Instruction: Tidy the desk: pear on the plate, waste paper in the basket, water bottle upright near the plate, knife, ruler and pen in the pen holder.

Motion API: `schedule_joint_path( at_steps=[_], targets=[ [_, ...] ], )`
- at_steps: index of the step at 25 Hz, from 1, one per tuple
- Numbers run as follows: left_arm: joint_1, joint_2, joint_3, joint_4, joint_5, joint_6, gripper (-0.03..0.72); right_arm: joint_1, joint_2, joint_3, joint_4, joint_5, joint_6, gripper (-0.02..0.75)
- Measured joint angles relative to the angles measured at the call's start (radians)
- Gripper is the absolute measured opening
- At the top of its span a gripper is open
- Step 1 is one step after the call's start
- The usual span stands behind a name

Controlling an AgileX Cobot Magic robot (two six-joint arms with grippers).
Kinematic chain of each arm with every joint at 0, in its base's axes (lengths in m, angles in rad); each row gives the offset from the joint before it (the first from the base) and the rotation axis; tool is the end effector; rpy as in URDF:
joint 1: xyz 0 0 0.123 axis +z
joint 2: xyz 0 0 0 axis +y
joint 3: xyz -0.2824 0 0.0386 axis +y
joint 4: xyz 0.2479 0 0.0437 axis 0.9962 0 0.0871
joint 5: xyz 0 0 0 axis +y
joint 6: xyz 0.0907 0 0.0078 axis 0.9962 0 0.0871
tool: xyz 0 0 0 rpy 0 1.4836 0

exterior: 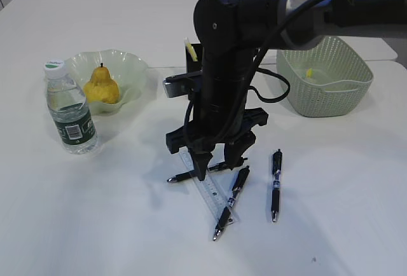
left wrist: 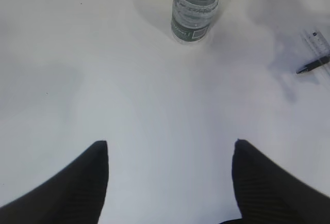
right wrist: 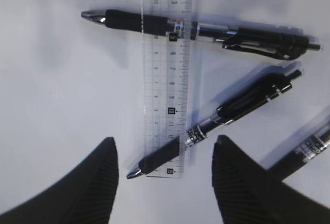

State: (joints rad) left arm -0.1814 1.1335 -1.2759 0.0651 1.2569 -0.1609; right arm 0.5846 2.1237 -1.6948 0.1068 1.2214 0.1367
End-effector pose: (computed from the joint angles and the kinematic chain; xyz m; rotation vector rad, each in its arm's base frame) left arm 0.1992 -0.0308 0.3958 0.0303 2.5946 -0.0368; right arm 0.3498 0.2424 0.1891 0.6356 -3.0440 -0.1505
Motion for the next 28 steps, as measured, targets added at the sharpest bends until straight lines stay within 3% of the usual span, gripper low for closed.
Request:
schedule_joint_path(
  at_steps=[28],
  targets=[
    [0.0, 0.0, 0.0, 0.003, 0.0, 0.0, 0.527, 0.0, 0.1, 0.0, 0.013, -0.087, 0.027, 0.464]
  ],
)
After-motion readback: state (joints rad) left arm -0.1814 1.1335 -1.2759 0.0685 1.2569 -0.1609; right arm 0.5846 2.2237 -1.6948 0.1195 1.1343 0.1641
